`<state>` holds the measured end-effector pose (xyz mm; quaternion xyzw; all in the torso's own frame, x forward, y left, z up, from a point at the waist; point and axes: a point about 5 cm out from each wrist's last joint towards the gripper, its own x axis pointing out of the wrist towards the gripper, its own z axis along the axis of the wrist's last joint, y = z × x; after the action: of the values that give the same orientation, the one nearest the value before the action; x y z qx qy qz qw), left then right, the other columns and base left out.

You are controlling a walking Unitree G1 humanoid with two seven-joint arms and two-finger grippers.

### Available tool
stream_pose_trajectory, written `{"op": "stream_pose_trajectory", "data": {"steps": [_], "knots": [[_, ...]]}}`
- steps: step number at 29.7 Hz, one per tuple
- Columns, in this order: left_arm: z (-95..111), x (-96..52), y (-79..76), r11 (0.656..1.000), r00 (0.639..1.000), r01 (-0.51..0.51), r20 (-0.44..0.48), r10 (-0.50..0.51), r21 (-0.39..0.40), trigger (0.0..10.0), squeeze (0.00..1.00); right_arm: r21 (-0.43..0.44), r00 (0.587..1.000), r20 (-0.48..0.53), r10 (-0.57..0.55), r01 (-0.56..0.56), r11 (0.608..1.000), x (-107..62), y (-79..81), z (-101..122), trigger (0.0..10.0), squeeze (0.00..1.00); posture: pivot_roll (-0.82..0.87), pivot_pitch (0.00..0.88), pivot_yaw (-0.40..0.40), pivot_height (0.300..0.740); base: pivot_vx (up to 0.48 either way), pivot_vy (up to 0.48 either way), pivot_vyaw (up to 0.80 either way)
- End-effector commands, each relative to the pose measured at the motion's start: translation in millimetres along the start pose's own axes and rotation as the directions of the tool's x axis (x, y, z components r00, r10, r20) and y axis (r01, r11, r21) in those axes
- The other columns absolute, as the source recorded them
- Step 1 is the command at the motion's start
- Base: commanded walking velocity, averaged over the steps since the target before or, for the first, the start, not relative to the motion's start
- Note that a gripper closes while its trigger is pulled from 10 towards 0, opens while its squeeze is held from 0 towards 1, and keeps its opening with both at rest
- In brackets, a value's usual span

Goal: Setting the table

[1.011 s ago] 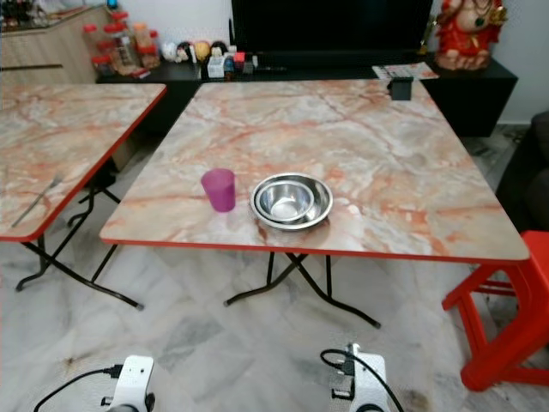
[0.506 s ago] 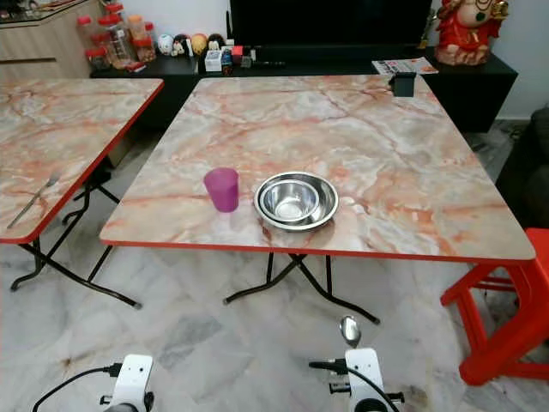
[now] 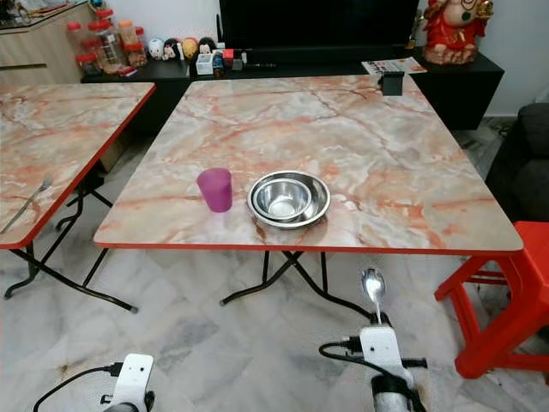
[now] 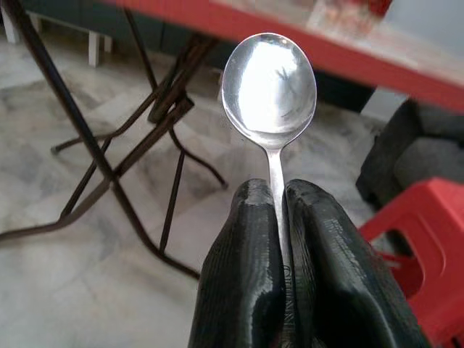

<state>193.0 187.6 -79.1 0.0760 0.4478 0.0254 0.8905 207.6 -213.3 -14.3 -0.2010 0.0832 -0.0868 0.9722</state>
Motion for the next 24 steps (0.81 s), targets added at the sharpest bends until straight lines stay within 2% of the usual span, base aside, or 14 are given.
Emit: {"op": "stream_pose_trajectory", "data": {"steps": [1, 2, 4, 9, 11, 15, 19, 24], "knots": [[2, 0.4, 1.6, 1.000, 1.000, -0.001, 0.003, 0.000, 0.019, 10.0, 0.00, 0.008, 0.999, 0.053, -0.003, 0.003, 1.000, 6.2, 3.0, 12, 10.0, 0.00, -0.10, 0.000, 0.059, 0.740, 0.000, 0.000, 0.00], [2, 0.4, 1.6, 1.000, 1.000, -0.001, 0.003, 0.000, 0.019, 10.0, 0.00, 0.008, 0.999, 0.053, -0.003, 0.003, 1.000, 6.2, 3.0, 12, 10.0, 0.00, -0.10, 0.000, 0.059, 0.740, 0.000, 0.000, 0.00], [3, 0.5, 0.5, 1.000, 1.000, -0.002, 0.006, 0.002, 0.012, 10.0, 0.00, 0.041, 0.992, 0.129, -0.009, 0.004, 0.999, 19.3, 6.4, 33, 10.0, 0.00, -0.09, 0.000, 0.051, 0.740, 0.000, 0.000, 0.00], [3, 0.5, 0.8, 1.000, 1.000, -0.007, 0.007, 0.007, 0.005, 10.0, 0.00, 0.047, 0.985, 0.172, 0.009, -0.017, 0.999, 30.1, 9.8, 49, 10.0, 0.00, -0.09, 0.000, 0.047, 0.740, 0.000, 0.000, 0.00], [3, 0.5, 0.6, 1.000, 1.000, -0.005, 0.008, 0.005, 0.000, 10.0, 0.00, 0.061, 0.987, 0.162, 0.023, -0.034, 0.998, 39.2, 12.4, 56, 10.0, 0.00, -0.09, 0.000, 0.047, 0.740, 0.000, 0.000, 0.00], [4, 0.6, -1.2, 1.000, 1.000, 0.004, 0.011, -0.004, -0.001, 10.0, 0.00, 0.149, 0.995, 0.104, 0.011, -0.026, 0.988, 53.4, 14.0, 62, 10.0, 0.00, -0.09, 0.000, 0.050, 0.740, 0.000, 0.000, 0.00], [6, 0.8, -2.8, 1.000, 1.000, 0.013, 0.021, -0.012, -0.004, 10.0, 0.00, 0.219, 0.994, 0.109, -0.010, -0.014, 0.976, 67.3, 12.7, 77, 10.0, 0.00, -0.10, 0.000, 0.050, 0.740, 0.000, 0.000, 0.00], [8, 1.1, -4.1, 1.000, 0.999, 0.018, 0.027, -0.018, 0.011, 10.0, 0.00, 0.263, 0.992, 0.123, -0.011, -0.022, 0.965, 82.1, 13.7, 95, 10.0, 0.00, -0.09, 0.000, 0.047, 0.740, 0.000, 0.000, 0.00]]}}
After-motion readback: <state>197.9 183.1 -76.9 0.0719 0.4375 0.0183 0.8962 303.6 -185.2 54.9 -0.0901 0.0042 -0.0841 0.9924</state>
